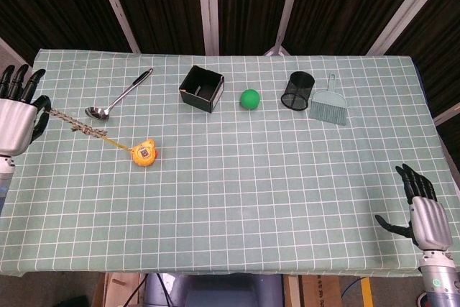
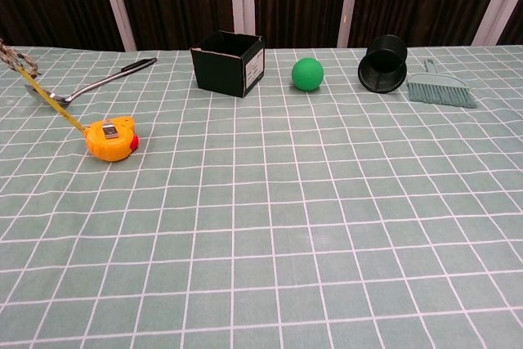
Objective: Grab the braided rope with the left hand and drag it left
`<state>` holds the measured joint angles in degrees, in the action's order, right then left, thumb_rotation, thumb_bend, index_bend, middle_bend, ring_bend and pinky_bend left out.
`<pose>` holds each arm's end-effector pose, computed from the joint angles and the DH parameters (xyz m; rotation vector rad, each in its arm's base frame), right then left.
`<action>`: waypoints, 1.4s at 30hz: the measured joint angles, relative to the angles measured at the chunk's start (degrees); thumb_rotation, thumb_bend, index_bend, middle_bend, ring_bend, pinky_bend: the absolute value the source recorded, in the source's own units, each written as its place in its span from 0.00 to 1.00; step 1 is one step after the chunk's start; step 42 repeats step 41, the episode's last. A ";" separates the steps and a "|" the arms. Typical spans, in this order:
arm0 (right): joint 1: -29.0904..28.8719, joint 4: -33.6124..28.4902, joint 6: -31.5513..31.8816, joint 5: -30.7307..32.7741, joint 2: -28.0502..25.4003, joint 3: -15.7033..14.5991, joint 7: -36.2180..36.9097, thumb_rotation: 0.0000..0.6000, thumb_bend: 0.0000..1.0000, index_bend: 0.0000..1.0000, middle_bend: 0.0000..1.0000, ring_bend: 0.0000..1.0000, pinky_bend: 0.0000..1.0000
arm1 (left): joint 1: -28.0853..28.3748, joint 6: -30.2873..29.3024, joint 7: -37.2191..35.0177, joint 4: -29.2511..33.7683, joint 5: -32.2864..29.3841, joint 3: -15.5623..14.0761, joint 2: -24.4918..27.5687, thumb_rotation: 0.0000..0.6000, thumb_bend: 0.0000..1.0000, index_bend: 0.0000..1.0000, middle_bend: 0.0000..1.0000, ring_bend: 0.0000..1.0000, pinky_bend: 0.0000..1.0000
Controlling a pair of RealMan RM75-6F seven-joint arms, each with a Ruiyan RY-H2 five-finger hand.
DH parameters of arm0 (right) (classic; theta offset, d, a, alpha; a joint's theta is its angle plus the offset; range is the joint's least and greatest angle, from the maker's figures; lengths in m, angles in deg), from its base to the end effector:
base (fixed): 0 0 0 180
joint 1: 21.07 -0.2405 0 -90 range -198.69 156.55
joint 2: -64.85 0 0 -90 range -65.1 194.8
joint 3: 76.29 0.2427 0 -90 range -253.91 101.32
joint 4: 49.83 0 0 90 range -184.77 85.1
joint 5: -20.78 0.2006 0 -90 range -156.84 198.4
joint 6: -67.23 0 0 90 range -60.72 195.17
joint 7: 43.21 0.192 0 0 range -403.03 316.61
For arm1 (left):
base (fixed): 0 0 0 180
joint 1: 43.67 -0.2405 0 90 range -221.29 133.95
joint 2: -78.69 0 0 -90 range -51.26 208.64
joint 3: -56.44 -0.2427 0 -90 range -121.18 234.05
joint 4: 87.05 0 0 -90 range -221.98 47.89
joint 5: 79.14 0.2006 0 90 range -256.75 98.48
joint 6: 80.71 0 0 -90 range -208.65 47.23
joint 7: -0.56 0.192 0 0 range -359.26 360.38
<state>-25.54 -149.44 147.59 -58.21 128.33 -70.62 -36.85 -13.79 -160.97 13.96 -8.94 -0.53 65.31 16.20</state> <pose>-0.2936 -0.2317 0.1542 1.2221 -1.1590 1.0002 -0.2192 0.3765 0.2239 -1.4744 -0.2725 -0.8359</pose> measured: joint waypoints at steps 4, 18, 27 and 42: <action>-0.02 -0.10 0.03 -0.19 0.01 -0.07 -0.10 1.00 0.19 0.00 0.00 0.00 0.00 | -1.10 -0.05 -0.44 -0.33 -0.42 -0.05 0.60 1.00 0.46 0.48 0.07 0.00 0.00; -0.05 0.27 0.51 -1.35 0.22 -0.41 -1.07 1.00 0.19 0.00 0.00 0.00 0.00 | -6.93 1.53 -0.43 9.36 -5.05 -1.95 3.65 1.00 0.00 0.11 0.00 0.00 0.00; -0.10 1.78 1.42 -4.07 0.61 -1.34 -3.23 1.00 0.19 0.00 0.00 0.00 0.00 | -18.44 -4.84 -8.52 21.86 -2.06 -8.26 4.20 1.00 0.00 0.00 0.00 0.00 0.00; 0.49 4.02 5.37 -9.00 1.96 -2.36 -7.04 1.00 0.19 0.00 0.00 0.00 0.00 | -23.29 -10.14 -9.98 14.78 11.03 -13.08 -0.99 1.00 0.00 0.00 0.00 0.00 0.00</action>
